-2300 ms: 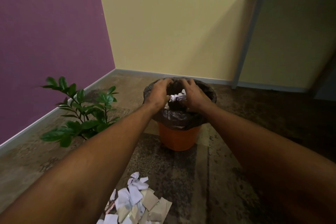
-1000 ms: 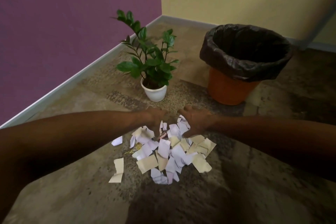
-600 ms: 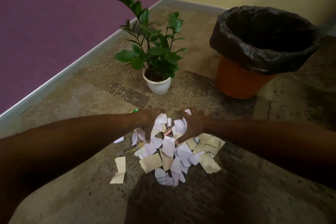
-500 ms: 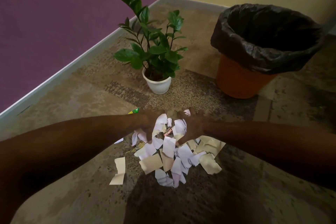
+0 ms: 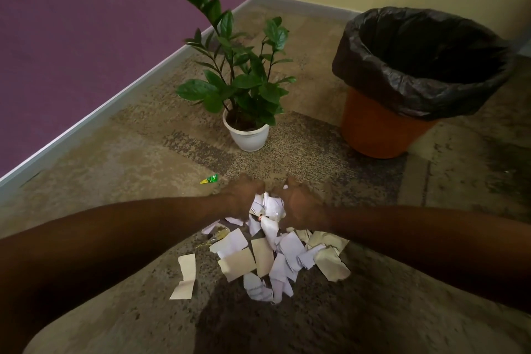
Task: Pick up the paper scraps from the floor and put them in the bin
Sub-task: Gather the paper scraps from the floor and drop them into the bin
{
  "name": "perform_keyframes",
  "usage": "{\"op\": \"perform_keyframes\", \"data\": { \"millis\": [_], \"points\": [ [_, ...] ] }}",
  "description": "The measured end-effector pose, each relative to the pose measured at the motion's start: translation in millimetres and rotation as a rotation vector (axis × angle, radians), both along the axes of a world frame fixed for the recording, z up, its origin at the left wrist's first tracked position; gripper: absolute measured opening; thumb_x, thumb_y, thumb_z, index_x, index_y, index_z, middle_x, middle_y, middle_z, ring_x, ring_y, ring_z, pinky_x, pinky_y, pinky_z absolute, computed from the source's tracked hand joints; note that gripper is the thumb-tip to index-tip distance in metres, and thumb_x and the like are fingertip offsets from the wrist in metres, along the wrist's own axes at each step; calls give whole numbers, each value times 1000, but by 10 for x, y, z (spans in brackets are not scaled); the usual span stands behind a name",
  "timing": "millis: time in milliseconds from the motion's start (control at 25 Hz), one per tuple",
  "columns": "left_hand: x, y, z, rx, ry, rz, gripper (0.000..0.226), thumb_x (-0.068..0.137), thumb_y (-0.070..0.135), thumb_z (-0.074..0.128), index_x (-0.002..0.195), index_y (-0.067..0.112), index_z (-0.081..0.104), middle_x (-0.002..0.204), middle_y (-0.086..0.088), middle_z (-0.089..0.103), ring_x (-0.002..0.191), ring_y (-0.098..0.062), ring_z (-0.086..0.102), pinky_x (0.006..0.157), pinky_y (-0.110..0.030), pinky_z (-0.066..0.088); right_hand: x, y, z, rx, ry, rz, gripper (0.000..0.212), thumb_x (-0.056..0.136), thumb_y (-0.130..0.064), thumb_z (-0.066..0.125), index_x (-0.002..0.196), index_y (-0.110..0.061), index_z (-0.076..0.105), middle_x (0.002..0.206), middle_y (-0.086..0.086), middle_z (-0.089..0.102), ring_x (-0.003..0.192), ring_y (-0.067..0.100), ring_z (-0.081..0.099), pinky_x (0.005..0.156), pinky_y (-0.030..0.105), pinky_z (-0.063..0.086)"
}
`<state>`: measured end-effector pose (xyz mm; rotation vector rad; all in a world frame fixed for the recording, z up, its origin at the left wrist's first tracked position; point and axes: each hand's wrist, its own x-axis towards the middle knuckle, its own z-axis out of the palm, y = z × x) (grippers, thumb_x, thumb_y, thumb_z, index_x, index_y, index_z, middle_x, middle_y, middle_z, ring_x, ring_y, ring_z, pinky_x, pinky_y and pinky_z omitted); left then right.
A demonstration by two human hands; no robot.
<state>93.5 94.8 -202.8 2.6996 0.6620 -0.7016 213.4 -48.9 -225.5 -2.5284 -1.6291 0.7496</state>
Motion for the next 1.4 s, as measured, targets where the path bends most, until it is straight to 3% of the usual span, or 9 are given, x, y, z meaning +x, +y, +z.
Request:
{"op": "perform_keyframes", "data": {
  "millis": [120, 280, 520, 720, 920, 1040, 1160, 1280, 1400],
  "points": [
    [-4, -16, 5, -41, -78, -14, 75, 67, 40, 90, 133, 21, 58, 123, -18, 58, 113, -35, 59, 93, -35, 52, 45, 26, 99, 110, 126, -31, 65, 83, -23, 80, 142, -17, 56, 142, 14, 52, 125, 31, 58, 109, 35, 45],
    [50, -24, 135, -32, -142, -9, 46, 78, 36, 81, 116, 13, 68, 117, -13, 70, 110, -33, 66, 92, -36, 53, 168, 33, 402, 167, 88, -73, 40, 80, -10, 80, 119, -11, 70, 122, 14, 58, 107, 32, 63, 89, 37, 56],
    [238, -75, 482, 28, -204, -25, 66, 76, 36, 85, 136, 19, 61, 131, -7, 66, 119, -28, 62, 98, -36, 53, 395, -81, 943, 268, 54, -119, 23, 81, -4, 77, 102, -8, 68, 116, 10, 57, 103, 25, 58, 79, 36, 53],
    [430, -147, 751, 116, -189, -37, 35, 86, 21, 76, 117, 7, 67, 117, -13, 71, 105, -29, 67, 85, -38, 58, 671, -135, 1613, 501, 45, -206, 25, 75, -1, 77, 80, -16, 58, 92, 0, 56, 83, 18, 55, 56, 20, 34],
    [584, -311, 893, 144, -216, -73, 42, 85, 35, 78, 116, 9, 70, 114, -10, 73, 105, -27, 70, 84, -38, 59, 1008, -189, 2282, 753, -86, -298, 25, 75, -9, 82, 84, -19, 61, 101, 4, 56, 89, 18, 52, 70, 27, 38],
    [668, -405, 938, 179, -218, -94, 39, 83, 31, 80, 114, 9, 71, 112, -10, 73, 102, -26, 70, 85, -39, 60, 1290, -209, 2643, 942, -150, -404, 17, 79, -9, 77, 87, -16, 64, 101, -1, 53, 80, 7, 47, 63, 16, 35],
    [776, -496, 1033, 183, -245, -98, 33, 81, 19, 79, 110, 7, 70, 112, -12, 72, 102, -27, 70, 84, -39, 60, 1605, -276, 2883, 1081, -240, -488, 14, 83, -10, 73, 86, -17, 61, 100, 0, 51, 79, 6, 45, 65, 15, 37],
    [889, -608, 1170, 165, -297, -104, 34, 80, 12, 76, 111, 5, 67, 116, -14, 70, 107, -29, 67, 83, -34, 55, 1881, -368, 2865, 1117, -309, -531, 12, 91, -19, 72, 93, -13, 63, 106, 1, 51, 89, 14, 52, 76, 26, 48],
    [1034, -702, 1397, 91, -403, -87, 28, 76, 5, 75, 103, 5, 69, 108, -13, 71, 102, -28, 67, 71, -25, 42, 2085, -422, 2688, 1058, -328, -550, 17, 98, -30, 67, 95, -15, 62, 112, 2, 51, 95, 17, 54, 78, 28, 52]
  ]
}}
